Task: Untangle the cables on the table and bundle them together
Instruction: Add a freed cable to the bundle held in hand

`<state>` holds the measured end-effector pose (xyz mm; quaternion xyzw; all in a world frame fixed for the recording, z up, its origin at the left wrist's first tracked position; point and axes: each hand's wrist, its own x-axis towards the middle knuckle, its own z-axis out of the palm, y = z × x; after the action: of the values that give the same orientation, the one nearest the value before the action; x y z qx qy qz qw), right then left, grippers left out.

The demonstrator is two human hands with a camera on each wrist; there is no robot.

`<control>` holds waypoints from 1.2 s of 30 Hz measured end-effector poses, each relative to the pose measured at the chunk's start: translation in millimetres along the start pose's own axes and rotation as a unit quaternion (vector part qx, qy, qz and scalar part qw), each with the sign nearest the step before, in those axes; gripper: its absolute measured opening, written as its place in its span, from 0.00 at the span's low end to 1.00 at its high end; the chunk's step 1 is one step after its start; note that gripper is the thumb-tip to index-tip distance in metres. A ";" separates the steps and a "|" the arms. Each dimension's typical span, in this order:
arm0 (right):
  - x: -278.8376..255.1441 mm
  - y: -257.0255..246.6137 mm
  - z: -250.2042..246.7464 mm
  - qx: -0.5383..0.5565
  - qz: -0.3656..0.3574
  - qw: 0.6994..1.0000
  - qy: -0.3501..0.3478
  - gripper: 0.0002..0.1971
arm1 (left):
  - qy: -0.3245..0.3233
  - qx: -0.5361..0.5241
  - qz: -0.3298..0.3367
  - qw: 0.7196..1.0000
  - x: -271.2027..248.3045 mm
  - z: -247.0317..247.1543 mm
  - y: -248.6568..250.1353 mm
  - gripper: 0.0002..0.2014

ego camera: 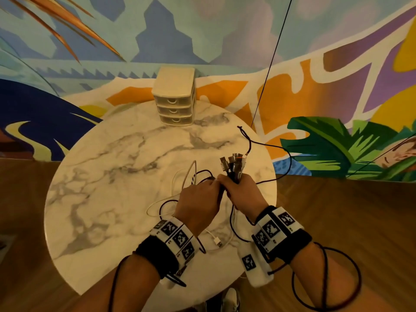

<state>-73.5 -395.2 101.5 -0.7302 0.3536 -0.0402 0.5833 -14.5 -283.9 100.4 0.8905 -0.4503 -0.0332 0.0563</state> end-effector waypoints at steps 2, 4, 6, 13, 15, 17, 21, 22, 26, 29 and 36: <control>1.2 -3.0 -2.3 -0.007 -0.001 1.000 0.017 0.19 | 0.001 -0.049 0.014 0.999 -3.0 7.7 0.1 0.13; 3.2 -10.2 -7.6 0.021 -0.016 0.999 0.044 0.20 | -0.023 -0.184 -0.013 0.983 -2.2 24.5 -14.2 0.13; 4.0 -20.4 -17.8 0.097 -0.038 0.993 0.062 0.21 | -0.053 -0.289 -0.075 0.953 2.3 42.2 -39.8 0.13; -3.2 -57.4 -71.0 0.364 -0.076 0.914 0.160 0.18 | -0.103 -0.274 -0.176 0.940 -2.2 62.5 -107.5 0.11; -3.7 -57.6 -82.8 0.378 -0.076 0.904 0.183 0.16 | -0.076 -0.271 -0.188 0.941 -0.3 57.9 -116.6 0.14; -5.0 -55.2 -90.7 0.392 -0.086 0.894 0.199 0.16 | -0.007 -0.287 -0.195 0.938 2.8 50.0 -125.3 0.13; -10.0 -49.3 -91.4 0.415 -0.085 0.878 0.223 0.14 | -0.125 -0.161 -0.208 0.957 -1.2 56.3 -146.5 0.16; -10.4 -47.7 -90.6 0.414 -0.085 0.878 0.223 0.14 | -0.116 -0.156 -0.214 0.957 -0.1 52.7 -149.0 0.17; -14.4 -43.5 -92.1 0.417 -0.077 0.871 0.246 0.14 | 0.135 -0.247 -0.211 0.936 10.3 18.9 -149.9 0.13; -16.0 -40.5 -92.6 0.427 -0.067 0.863 0.260 0.14 | 0.134 -0.314 -0.187 0.921 13.1 -0.2 -142.9 0.11; -27.9 -39.4 -77.4 0.433 -0.066 0.858 0.269 0.13 | 0.117 -0.512 -0.179 0.832 15.1 -51.7 -76.2 0.15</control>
<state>-112.3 -440.4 170.6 -0.3865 0.3949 -0.4227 0.7183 61.0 -247.6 141.7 0.7966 -0.1921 -0.1640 0.5492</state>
